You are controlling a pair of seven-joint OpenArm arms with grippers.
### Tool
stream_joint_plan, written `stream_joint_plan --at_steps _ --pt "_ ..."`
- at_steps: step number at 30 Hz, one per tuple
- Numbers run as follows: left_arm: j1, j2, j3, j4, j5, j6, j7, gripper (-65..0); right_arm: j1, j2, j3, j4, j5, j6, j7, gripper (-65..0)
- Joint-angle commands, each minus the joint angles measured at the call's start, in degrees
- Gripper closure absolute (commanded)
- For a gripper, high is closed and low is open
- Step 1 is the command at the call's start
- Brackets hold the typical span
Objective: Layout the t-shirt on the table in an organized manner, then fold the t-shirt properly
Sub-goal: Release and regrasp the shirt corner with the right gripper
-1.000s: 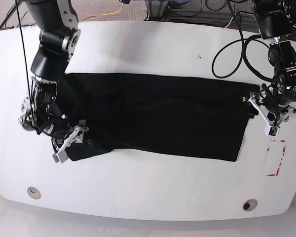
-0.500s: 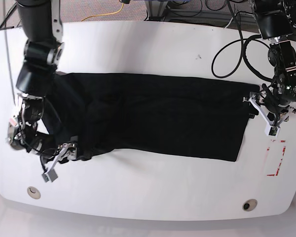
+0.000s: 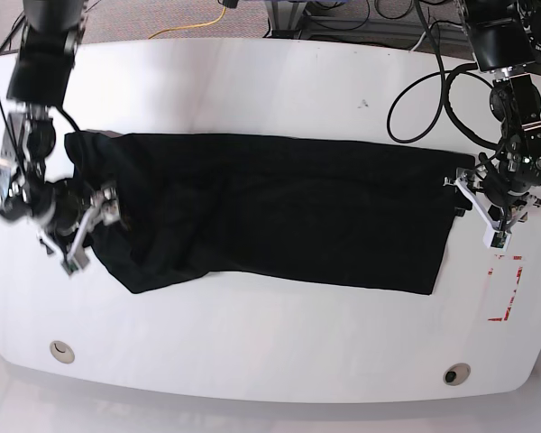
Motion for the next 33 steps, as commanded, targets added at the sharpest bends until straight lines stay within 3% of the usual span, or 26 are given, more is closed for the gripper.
stream_joint_plan --at_steps 1,9,14,21,33 --pt "-0.93 -1.06 -0.28 1.14 -0.26 -0.03 -1.14 -38.5 -3.12 1.17 3.17 5.72 0.78 0.16 1.78 -65.0" --pt "-0.93 -1.06 -0.28 1.22 -0.44 -0.03 -1.14 -38.5 -13.23 0.73 13.72 9.86 0.34 -0.10 3.10 -65.0" --pt "-0.93 -0.97 -0.28 1.22 -0.44 -0.03 -1.14 -38.5 -18.33 -0.15 18.38 9.68 -5.12 0.34 6.35 -65.0" --pt "-0.93 -0.79 -0.28 1.22 -0.35 -0.03 -1.14 -38.5 -20.00 -3.14 22.16 4.49 -12.59 1.00 10.40 -65.0" --pt "1.18 -0.97 -0.28 1.22 -0.44 -0.03 -1.14 -38.5 -17.53 -3.49 26.55 -9.13 -12.94 1.00 12.16 -65.0"
